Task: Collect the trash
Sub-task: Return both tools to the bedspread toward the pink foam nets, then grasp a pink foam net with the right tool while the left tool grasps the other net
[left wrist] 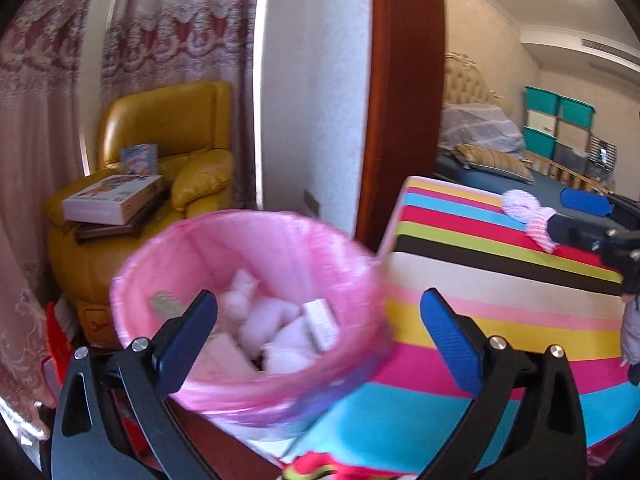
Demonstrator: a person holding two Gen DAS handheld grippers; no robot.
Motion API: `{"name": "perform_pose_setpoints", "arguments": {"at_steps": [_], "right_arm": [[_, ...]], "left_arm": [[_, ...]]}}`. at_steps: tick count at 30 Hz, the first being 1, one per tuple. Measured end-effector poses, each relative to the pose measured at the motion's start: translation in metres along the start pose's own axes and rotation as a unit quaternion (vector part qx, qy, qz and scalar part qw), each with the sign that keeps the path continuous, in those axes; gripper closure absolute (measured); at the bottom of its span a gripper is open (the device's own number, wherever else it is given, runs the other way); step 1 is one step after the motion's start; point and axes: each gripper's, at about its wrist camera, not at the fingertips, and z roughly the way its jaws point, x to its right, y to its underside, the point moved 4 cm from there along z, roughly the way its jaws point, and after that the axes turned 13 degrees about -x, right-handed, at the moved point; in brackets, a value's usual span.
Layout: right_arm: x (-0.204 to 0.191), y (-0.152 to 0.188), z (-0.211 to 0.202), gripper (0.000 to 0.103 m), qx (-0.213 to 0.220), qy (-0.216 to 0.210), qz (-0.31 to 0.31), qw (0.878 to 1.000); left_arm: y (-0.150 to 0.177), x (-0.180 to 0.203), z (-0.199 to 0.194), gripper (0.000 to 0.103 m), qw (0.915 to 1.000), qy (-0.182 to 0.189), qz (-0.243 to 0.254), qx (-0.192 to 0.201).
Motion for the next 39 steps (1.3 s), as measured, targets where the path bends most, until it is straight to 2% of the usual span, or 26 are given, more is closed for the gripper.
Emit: {"name": "perform_pose_setpoints", "arguments": {"at_steps": [5,9,12,19,23,28,31,34,39], "right_arm": [[0.049,0.038,-0.002,0.019,-0.033,0.046,0.036,0.998],[0.094,0.060,-0.010,0.019,-0.040,0.040,0.101,0.993],[0.119,0.074,-0.014,0.019,-0.043,0.054,0.122,0.990],[0.149,0.093,-0.009,0.019,-0.066,0.083,0.142,0.984],[0.172,0.103,-0.002,0.019,-0.087,0.094,0.178,0.976],[0.203,0.110,0.006,0.019,-0.097,0.087,0.230,0.964],[0.214,0.100,0.021,0.019,-0.108,0.092,0.235,0.961],[0.216,0.083,0.037,0.019,-0.112,0.084,0.228,0.963],[0.233,0.056,0.066,0.019,-0.114,0.074,0.239,0.961]], "left_arm": [[-0.006,0.059,0.025,0.005,0.9979,0.030,0.055,-0.020],[-0.013,0.095,0.046,0.005,0.9958,0.047,0.065,-0.043],[-0.017,0.119,0.055,0.005,0.9944,0.057,0.071,-0.052],[-0.018,0.178,0.075,0.005,0.9878,0.063,0.130,-0.059],[-0.015,0.190,0.089,0.005,0.9834,0.070,0.148,-0.079],[-0.017,0.190,0.098,0.005,0.9803,0.093,0.141,-0.103],[-0.016,0.188,0.106,0.005,0.9787,0.088,0.135,-0.126],[-0.012,0.192,0.118,0.005,0.9732,0.079,0.145,-0.160],[-0.012,0.195,0.121,0.005,0.9702,0.085,0.152,-0.168]]}}
